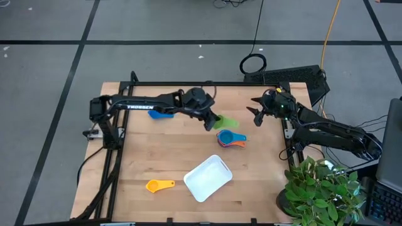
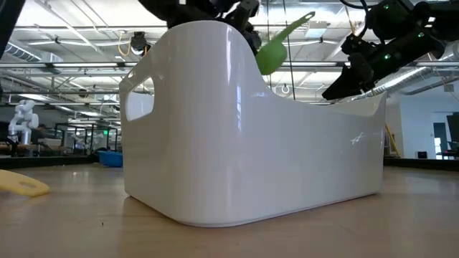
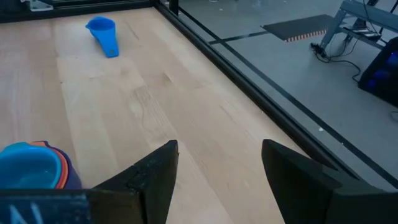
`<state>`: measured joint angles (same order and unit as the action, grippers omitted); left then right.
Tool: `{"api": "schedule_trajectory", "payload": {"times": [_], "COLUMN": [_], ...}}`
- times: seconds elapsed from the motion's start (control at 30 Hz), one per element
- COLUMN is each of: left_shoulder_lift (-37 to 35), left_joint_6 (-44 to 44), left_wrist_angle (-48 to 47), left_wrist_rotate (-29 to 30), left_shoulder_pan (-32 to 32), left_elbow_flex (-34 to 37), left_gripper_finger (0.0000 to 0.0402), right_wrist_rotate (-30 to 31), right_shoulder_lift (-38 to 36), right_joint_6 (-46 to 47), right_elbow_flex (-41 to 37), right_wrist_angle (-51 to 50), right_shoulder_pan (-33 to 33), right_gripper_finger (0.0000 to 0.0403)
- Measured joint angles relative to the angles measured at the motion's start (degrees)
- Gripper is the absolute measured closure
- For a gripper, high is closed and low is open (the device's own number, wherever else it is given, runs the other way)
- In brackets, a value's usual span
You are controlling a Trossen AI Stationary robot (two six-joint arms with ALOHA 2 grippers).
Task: Nest measuring cups in basket
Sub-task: Stack the green measuring cup on top of the light blue measuring cup
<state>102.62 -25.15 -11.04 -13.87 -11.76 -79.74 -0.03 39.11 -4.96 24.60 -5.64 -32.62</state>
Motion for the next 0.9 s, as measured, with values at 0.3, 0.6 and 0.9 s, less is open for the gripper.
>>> {"api": "schedule_trajectory", "payload": {"times": [0.3, 0.6, 0.9], "left_shoulder_lift": [9.4, 16.8, 18.2], "left_joint_6": [3.2, 0.0, -1.6], "left_wrist_angle": [-11.4, -12.7, -13.4], "left_wrist_rotate": [-0.7, -0.8, 2.8], "left_shoulder_pan": [1.5, 2.8, 3.4], "left_elbow_flex": [-13.4, -16.3, -16.3], "left_gripper_finger": [0.0394, 0.0394, 0.0394], "right_wrist_rotate": [0.1, 0.2, 0.1], "right_shoulder_lift": [-0.2, -0.2, -0.2], "right_joint_6": [0.8, 0.7, 0.2], "right_elbow_flex": [0.0, 0.0, 0.0], "right_wrist_angle": [-0.3, 0.7, 0.7], "right_shoulder_pan": [0.0, 0.0, 0.0], "right_gripper_finger": [0.0177, 0.0177, 0.0177]}}
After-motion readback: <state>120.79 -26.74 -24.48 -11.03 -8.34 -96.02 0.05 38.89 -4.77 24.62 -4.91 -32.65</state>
